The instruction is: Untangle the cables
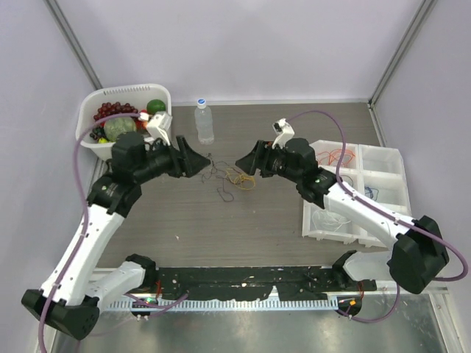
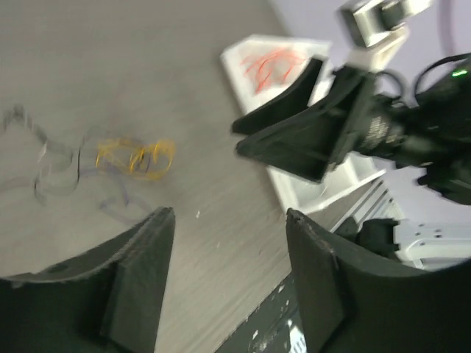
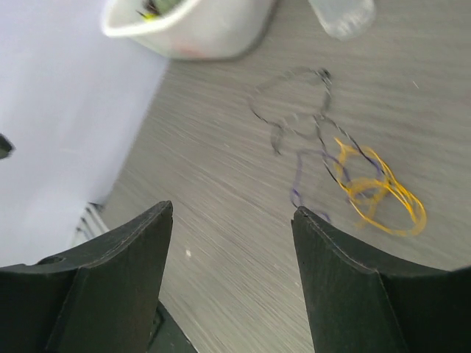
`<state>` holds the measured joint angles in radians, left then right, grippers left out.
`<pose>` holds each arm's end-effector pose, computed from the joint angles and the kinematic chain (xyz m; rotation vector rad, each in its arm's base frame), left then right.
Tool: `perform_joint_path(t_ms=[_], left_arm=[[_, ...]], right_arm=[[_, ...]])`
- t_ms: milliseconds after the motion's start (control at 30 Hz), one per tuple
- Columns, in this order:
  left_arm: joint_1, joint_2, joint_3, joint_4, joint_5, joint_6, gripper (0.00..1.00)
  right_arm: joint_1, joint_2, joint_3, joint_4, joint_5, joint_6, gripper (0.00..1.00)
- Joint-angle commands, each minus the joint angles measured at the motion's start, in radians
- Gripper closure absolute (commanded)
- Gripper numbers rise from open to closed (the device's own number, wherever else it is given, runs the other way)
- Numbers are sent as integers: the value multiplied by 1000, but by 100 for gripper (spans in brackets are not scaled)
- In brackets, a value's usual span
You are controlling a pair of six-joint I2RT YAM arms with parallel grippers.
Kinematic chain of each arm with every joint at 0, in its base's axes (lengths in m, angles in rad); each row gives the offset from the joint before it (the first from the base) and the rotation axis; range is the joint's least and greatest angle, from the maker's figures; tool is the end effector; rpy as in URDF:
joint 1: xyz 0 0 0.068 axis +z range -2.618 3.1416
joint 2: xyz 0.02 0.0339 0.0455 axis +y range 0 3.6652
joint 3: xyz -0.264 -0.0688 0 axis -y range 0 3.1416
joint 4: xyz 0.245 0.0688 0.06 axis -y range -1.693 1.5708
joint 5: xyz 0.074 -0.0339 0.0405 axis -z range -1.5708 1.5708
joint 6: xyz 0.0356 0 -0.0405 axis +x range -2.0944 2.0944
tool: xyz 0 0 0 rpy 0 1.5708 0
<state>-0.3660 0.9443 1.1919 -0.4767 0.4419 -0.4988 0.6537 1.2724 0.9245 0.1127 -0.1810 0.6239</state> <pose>0.1733 -0.0827 0.4215 0.2080 1.8835 -1.0009 0.2336 0.1870 0.3133 -0.1670 1.9288 1.0487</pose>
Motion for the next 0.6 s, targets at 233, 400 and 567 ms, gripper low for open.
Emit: perform_joint_path(t_ms=[233,400,567], left_arm=[[-2,233,-261,271,-66,-144,28],[-1,404,-200,317,-219,-118,28],[-1,623,-60,256,-318,-54,26]], right_arm=[[-54,290,45,-157,147,-151,30],[-55,401,67,-88,89,-109,35],[-54,435,54,-25,98,-92,36]])
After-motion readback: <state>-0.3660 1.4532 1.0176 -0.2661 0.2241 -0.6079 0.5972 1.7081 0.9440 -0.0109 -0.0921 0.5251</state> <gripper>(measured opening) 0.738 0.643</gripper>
